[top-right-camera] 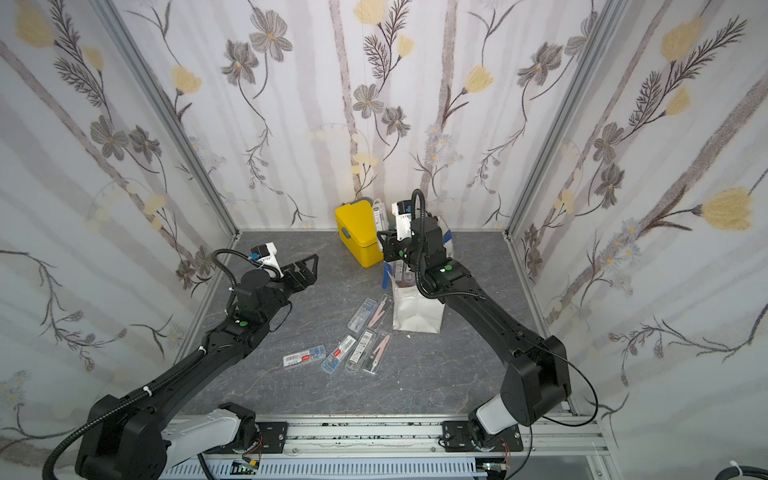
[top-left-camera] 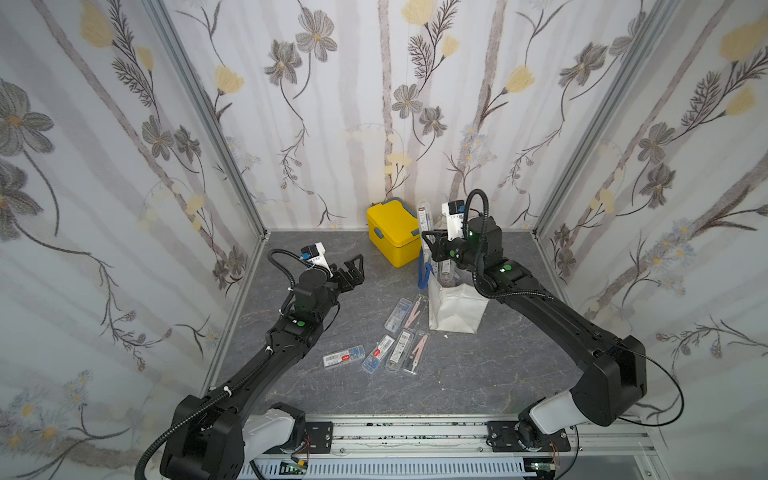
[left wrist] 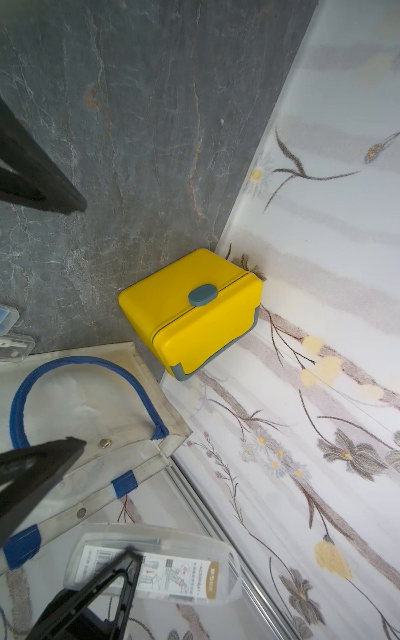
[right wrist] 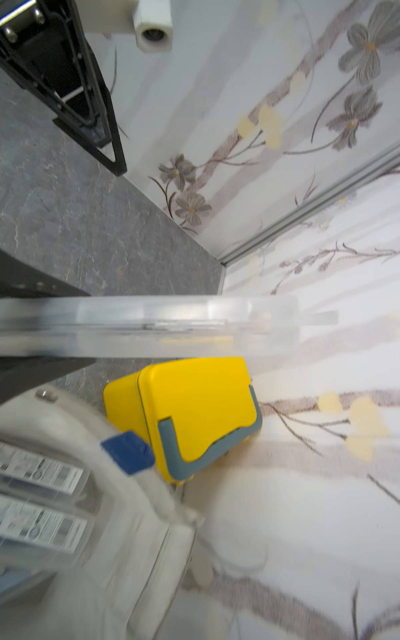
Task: Put the compass set into the canvas bag
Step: Place the compass set in the canvas bag.
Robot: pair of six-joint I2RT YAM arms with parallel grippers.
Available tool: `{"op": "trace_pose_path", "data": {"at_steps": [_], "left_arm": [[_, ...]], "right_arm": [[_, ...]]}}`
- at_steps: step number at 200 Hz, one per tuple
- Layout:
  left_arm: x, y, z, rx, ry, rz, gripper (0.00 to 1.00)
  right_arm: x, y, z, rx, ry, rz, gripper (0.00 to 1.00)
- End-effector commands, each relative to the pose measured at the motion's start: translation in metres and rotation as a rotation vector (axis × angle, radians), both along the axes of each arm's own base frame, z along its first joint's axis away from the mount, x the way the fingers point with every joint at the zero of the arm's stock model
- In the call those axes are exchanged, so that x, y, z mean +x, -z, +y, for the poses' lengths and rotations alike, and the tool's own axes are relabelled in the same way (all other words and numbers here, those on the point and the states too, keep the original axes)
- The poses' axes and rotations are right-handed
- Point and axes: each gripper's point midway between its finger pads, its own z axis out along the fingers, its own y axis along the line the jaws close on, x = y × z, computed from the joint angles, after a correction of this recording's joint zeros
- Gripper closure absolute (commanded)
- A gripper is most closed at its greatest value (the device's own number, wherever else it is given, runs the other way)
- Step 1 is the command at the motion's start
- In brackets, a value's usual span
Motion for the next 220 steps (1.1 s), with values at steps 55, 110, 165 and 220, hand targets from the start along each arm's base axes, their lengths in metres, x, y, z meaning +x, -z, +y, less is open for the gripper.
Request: {"op": "trace_pose_path", "data": {"at_steps": [55,110,165,220], "left_arm": [[0.015,0.028,-0.019,-0.031,0.061,0.102,0.0],[0.018,0.061,-0.03,0.029,0.087,0.233,0.0],[0.018,0.113,-0.039,0.158,0.073,0.456,0.0],[0.015,0.129,-0.042,0.201,0.069,0.499,0.0]], "right_arm": [[0.024,0.084,-0.059,-0.171,0.129,0.203,0.84],[0.047,0.137,-0.073,-0.316,0.187,0.341,0.83],[0.057,0.167,-0.081,-0.423,0.213,0.424,0.8],[0.056,0.171,-0.081,-0.435,0.208,0.432,0.71]]}}
